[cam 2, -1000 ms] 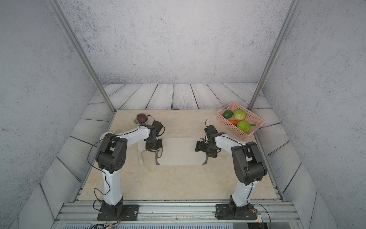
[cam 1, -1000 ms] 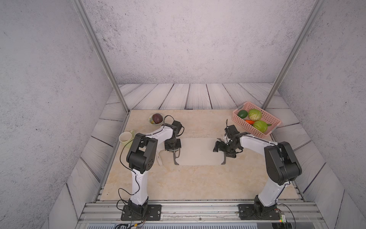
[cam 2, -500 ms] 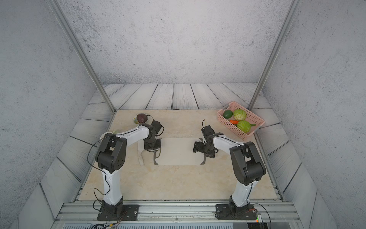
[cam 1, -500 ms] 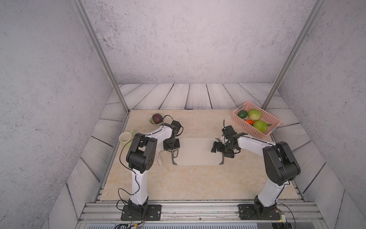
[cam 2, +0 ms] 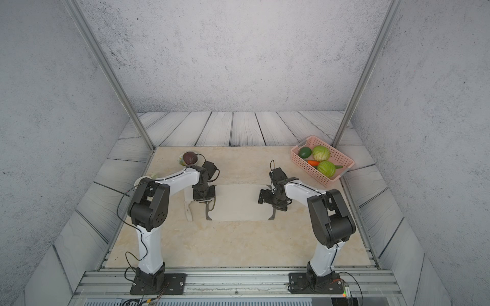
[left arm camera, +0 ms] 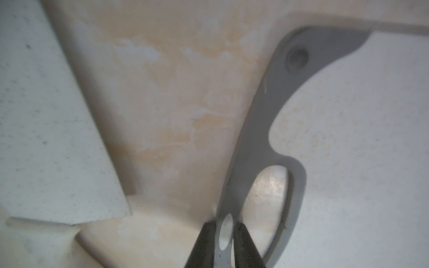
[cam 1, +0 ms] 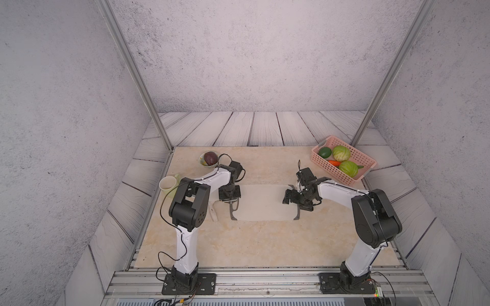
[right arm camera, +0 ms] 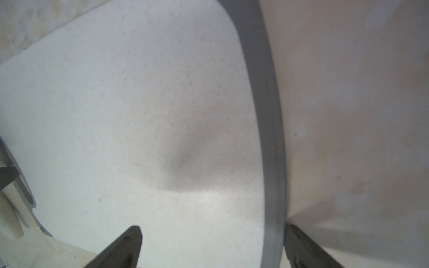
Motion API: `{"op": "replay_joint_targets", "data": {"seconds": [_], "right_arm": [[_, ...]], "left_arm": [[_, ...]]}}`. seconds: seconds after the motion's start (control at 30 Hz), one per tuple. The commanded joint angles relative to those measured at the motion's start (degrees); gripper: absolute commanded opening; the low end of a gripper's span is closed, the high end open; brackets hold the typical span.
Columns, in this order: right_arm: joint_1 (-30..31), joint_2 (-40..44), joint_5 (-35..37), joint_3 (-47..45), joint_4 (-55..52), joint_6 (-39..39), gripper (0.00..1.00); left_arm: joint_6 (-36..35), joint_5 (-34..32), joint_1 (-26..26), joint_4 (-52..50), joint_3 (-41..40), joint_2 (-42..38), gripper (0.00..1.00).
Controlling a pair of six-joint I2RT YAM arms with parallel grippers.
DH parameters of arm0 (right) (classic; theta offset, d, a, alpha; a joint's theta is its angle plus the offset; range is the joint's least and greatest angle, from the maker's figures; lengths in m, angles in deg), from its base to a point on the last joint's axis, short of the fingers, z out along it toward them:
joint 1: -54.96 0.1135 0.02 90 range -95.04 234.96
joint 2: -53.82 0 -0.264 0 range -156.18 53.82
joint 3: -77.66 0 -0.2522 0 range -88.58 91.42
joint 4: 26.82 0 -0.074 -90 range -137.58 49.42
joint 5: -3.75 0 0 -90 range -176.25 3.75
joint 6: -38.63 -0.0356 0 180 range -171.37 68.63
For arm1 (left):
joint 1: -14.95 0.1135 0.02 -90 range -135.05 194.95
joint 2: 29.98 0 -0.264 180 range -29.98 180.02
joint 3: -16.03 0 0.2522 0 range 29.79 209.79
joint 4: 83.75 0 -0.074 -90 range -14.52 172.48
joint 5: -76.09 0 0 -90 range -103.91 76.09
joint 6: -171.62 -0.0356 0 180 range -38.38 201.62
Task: Align the knife with the edge of the cutting board
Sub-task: Move the work surface to the center of the board.
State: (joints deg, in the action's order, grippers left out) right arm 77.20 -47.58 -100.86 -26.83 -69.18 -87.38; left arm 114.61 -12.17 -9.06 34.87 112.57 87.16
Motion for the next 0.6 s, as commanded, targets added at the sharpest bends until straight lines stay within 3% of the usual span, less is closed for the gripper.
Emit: {"op": "replay_joint_targets", "data": {"seconds": [0.0,0.57], "right_arm": [[1.32,-1.72,-2.19,-1.89,-1.82,-0.79,0.99],[1.24,0.15,-1.98,-4.80,-0.97,-1.94,0.99]], "left_arm": [[0.39,0.75,0.10,-0.19,0.25,1.72,0.22],[0.55,1.42,0.10,0.25,0.66,2.27,0.22]]}}
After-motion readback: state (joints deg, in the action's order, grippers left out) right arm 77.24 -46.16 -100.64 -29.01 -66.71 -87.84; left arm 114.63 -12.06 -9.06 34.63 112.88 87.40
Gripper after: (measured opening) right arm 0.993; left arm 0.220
